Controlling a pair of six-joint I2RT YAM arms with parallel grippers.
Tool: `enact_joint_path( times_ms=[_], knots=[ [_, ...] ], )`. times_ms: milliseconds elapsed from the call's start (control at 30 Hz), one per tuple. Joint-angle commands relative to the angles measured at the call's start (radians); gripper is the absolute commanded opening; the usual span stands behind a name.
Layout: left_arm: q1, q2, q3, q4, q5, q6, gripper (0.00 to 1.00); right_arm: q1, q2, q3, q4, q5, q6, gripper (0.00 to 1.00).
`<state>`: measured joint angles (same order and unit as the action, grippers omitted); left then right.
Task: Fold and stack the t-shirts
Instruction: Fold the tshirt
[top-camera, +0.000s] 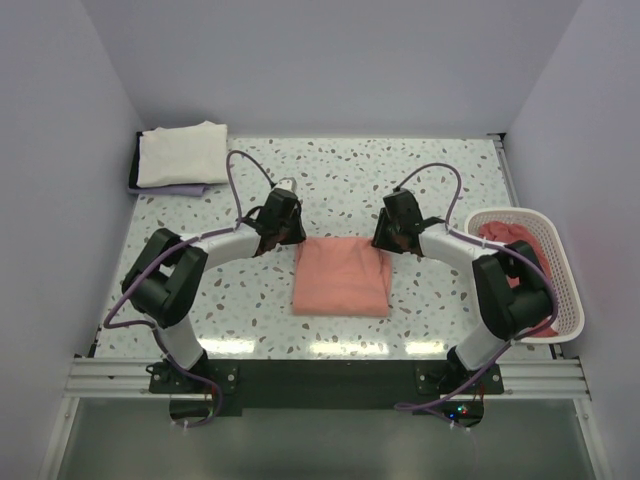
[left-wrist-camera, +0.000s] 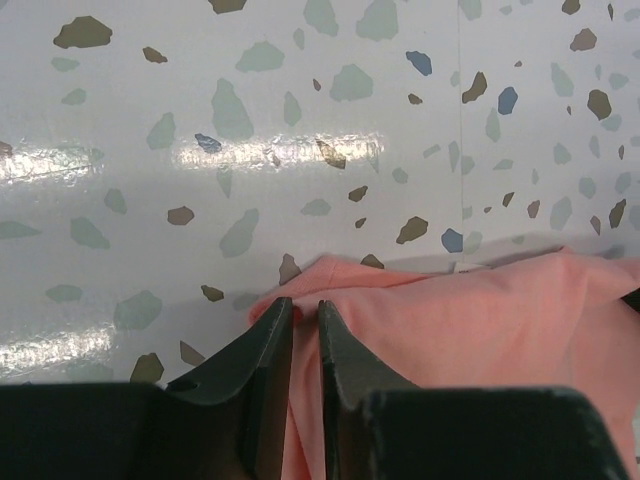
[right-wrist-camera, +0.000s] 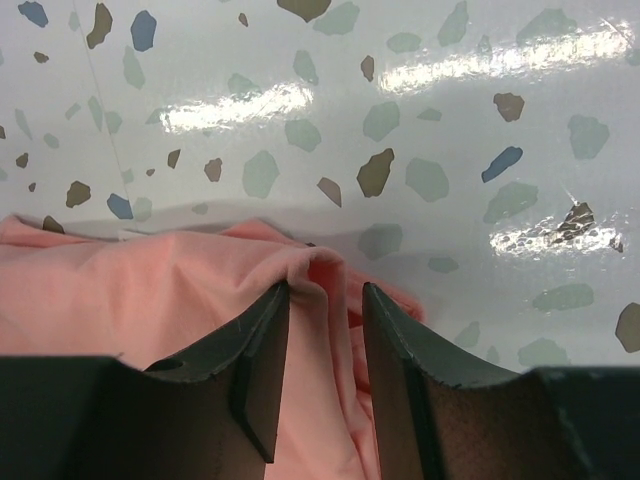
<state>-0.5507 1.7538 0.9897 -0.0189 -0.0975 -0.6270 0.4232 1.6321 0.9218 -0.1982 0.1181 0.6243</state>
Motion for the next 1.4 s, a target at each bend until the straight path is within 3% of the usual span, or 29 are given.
enact_joint_path(
  times_ms=[0, 700, 800, 967, 1367],
  knots=[
    [0.008, 0.003, 0.013, 0.057, 0.013, -0.002, 0.2, -0.003, 0.011, 0.052, 0.048, 0.035, 0.018, 0.39],
    [0.014, 0.003, 0.026, 0.05, 0.031, 0.009, 0.05, -0.003, 0.048, 0.081, 0.068, 0.02, 0.038, 0.34],
    [0.015, 0.0, 0.026, 0.047, 0.033, 0.009, 0.02, -0.003, 0.049, 0.08, 0.069, 0.022, 0.04, 0.27],
    [0.024, -0.025, 0.024, 0.036, 0.035, 0.016, 0.0, -0.003, 0.026, 0.075, 0.054, 0.04, 0.038, 0.02],
    [0.072, -0.096, 0.041, -0.052, 0.053, 0.029, 0.0, -0.006, -0.083, 0.045, -0.023, 0.132, 0.014, 0.0]
  ],
)
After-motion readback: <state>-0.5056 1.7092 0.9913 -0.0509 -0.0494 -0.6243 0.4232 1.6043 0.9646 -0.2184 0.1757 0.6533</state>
